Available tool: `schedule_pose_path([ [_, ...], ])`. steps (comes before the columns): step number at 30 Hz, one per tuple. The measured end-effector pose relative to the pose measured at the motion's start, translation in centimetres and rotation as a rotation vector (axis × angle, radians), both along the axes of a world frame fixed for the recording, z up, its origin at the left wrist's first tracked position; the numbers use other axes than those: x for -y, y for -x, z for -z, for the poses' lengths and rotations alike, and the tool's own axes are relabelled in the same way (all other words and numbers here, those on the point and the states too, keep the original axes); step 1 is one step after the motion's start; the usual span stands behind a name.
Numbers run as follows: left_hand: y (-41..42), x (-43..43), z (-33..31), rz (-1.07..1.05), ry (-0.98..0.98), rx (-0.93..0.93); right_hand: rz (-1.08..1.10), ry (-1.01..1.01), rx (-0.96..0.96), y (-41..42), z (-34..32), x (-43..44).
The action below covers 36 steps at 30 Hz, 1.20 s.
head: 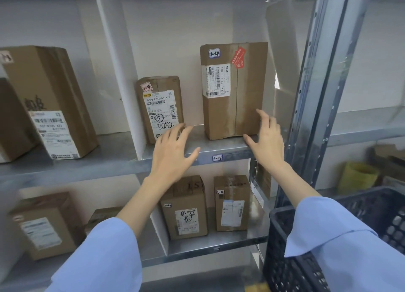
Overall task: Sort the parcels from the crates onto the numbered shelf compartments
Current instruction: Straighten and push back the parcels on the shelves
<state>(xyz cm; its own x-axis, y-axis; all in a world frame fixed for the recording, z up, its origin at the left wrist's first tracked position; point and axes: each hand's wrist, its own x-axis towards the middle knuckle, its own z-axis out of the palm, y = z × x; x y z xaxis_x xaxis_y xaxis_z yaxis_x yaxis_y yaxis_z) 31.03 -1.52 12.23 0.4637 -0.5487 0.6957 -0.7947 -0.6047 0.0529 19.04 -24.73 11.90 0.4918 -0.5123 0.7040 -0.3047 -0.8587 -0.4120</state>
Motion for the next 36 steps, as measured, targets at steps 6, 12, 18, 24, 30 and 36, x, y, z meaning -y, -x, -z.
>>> schedule_pose_path([
  [6, -0.1, -0.8, 0.3, -0.084, -0.062, -0.046, -0.034, -0.016, -0.061, 0.1, -0.1, -0.7],
  [12, 0.7, -0.4, 0.2, -0.083, -0.096, -0.057, -0.025, -0.001, -0.087, 0.9, -0.4, -1.4],
  [18, 2.7, -2.4, -0.7, -0.055, -0.103, 0.042, -0.103, 0.090, -0.073, 1.3, -1.2, -4.5],
  [24, 4.1, -8.7, -2.9, -0.129, -0.078, 0.206, -0.209, 0.213, -0.062, -0.1, -2.3, -10.0],
  [30, 2.5, -16.9, -3.6, -0.335, -0.110, 0.263, -0.337, 0.300, -0.054, -2.6, -2.7, -17.1],
  [36, -0.7, -23.7, -3.2, -0.503, -0.141, 0.209, -0.470, 0.336, -0.029, -5.5, -3.1, -24.2],
])
